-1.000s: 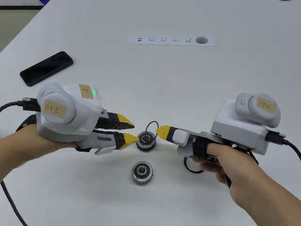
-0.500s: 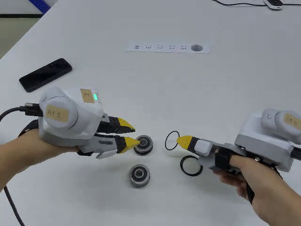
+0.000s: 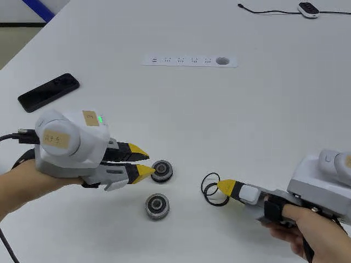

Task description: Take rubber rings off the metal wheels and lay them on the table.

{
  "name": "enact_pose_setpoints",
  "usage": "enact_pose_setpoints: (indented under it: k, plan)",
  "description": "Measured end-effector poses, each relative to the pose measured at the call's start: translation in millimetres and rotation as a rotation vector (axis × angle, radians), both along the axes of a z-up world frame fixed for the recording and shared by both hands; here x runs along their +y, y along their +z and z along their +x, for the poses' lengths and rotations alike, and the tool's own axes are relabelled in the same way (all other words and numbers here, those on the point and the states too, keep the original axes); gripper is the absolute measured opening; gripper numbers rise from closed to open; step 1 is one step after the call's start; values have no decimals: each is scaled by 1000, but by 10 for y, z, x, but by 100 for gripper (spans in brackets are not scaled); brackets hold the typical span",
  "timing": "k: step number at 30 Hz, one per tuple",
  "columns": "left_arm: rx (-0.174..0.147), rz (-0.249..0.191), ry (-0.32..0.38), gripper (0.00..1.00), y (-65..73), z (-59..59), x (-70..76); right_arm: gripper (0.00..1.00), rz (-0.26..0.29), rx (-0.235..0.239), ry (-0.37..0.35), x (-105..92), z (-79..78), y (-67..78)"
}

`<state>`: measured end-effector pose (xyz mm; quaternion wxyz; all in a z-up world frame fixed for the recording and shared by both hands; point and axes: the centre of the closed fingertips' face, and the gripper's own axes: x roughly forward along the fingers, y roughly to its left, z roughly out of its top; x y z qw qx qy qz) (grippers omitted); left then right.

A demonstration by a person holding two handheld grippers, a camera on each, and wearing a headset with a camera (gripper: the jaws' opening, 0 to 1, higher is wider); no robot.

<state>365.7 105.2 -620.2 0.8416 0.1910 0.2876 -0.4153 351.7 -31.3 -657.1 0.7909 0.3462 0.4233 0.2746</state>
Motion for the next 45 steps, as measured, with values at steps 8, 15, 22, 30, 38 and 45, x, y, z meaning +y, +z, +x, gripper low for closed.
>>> enact_pose_setpoints:
  k: [8,15,22,30,38,45]
  plan:
    - [-2,-8,10,15,22,-14,5,2,-27,21,-14,-80,-63,-65]
    - [-1,-11,5,15,21,-27,-17,4,-76,22,-10,-139,-108,-128]
    - [11,-1,1,15,-22,-34,4,11,-93,27,5,-149,-136,-150]
    - [15,2,-5,14,-53,0,9,13,-111,-37,-11,-260,-68,-55]
    - [30,11,-9,14,-127,42,-6,14,-50,-158,-27,-171,98,189]
    - [55,15,-21,14,-221,66,-71,15,-3,-165,-6,16,173,234]
